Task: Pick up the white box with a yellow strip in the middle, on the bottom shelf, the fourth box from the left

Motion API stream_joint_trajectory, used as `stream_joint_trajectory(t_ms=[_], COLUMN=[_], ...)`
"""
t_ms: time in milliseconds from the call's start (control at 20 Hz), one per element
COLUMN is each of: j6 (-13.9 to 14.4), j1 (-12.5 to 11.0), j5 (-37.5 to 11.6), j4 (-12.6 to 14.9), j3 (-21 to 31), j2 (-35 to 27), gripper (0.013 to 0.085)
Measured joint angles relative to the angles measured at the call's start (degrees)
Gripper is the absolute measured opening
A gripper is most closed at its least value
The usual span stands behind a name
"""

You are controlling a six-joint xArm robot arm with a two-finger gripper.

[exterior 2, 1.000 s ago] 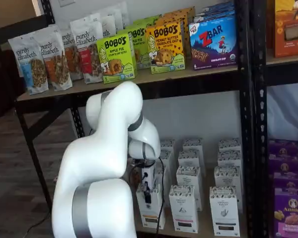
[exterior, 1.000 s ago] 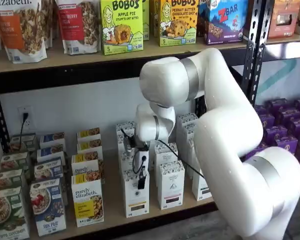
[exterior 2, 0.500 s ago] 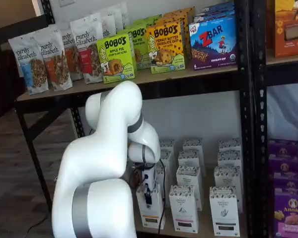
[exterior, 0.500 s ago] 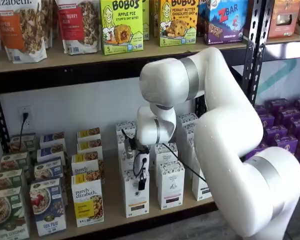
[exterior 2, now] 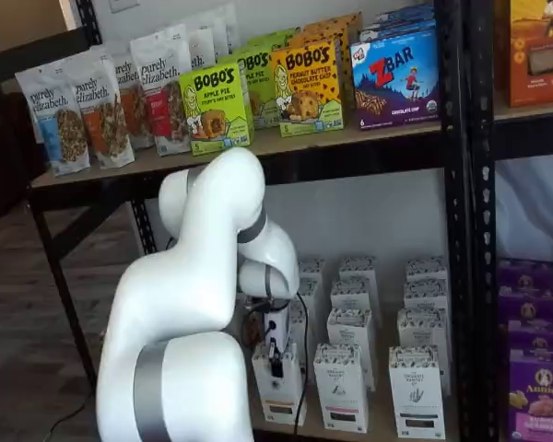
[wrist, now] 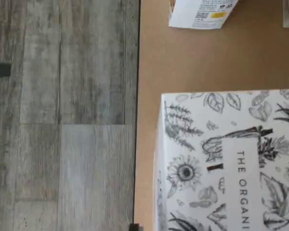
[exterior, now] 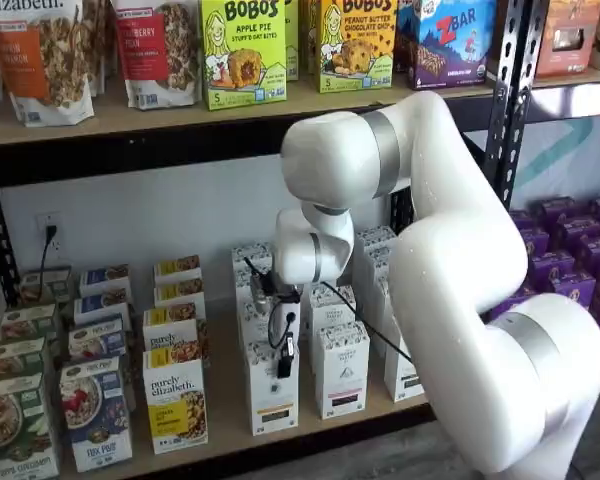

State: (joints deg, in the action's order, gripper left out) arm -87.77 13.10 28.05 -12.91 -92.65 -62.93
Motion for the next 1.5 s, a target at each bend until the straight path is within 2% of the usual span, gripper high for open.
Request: stream_joint_trajectory(t_ms=[350, 700, 750, 900, 1000, 1050, 1150, 1500], j6=[0.21, 0.48, 0.3, -0.11, -0.11, -0.19, -0.54, -0.36], j1=[-0.03, -0.22, -0.18, -0.07, -0.02, -0.02, -0.02, 0.1], j5=[-0.63, 0.78, 1.01, 0.52, 0.32, 0.27, 0.01, -0.89], j4=[0.35, 0.78, 0.54, -0.03, -0.08, -0.16, -0.54, -0.41], j3=[0.8, 0.47, 0.39, 0.57, 0.64, 0.68, 0.88, 1.64], j2=[0.45, 0.54, 0.51, 0.54, 0.58, 0.6, 0.7, 1.0], gripper=[0.069, 0.069, 0.065, 0.061, 0.053, 0.053, 0.045, 0.045])
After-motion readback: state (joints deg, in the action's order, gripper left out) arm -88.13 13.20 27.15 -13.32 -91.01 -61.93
